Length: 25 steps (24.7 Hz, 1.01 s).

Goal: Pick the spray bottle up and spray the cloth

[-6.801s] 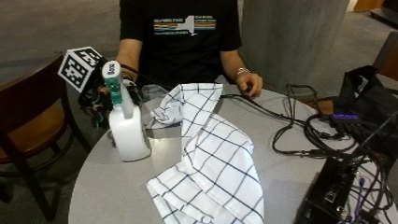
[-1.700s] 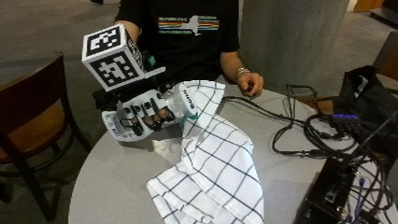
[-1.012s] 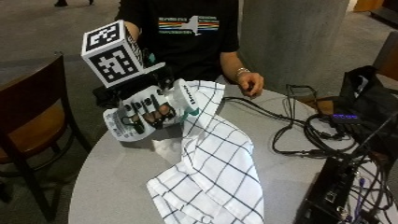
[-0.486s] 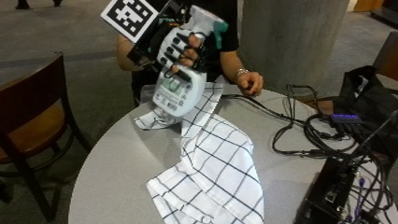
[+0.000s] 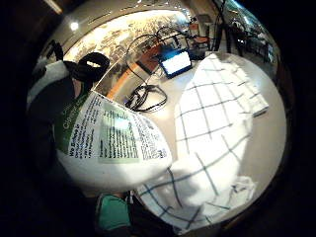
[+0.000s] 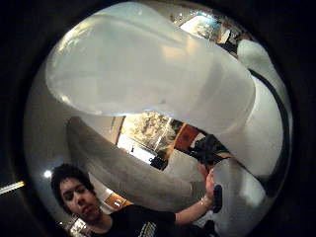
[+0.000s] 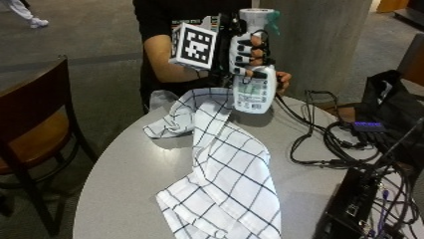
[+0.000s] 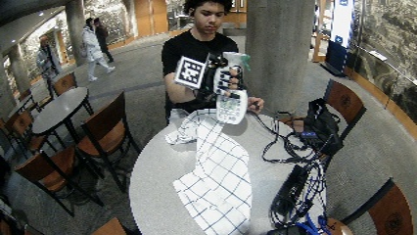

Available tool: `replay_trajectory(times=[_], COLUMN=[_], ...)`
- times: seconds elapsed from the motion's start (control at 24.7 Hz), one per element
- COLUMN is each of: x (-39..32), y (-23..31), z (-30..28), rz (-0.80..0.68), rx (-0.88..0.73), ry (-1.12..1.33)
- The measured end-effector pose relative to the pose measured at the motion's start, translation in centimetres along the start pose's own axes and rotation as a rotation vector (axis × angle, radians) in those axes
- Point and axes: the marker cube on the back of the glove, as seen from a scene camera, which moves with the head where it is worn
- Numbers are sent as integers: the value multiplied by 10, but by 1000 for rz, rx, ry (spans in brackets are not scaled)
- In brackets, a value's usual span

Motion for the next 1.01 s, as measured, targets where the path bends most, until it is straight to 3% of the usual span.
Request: replay_trajectory(times=[0.16, 0.45, 0.81, 1.01], x=[19, 38, 32, 15], y=[11, 25, 39, 48], z=[58, 94, 88, 44], rz=[61, 120, 81, 133], rx=[-28, -25, 2, 191], ry=[-64, -91, -55, -7])
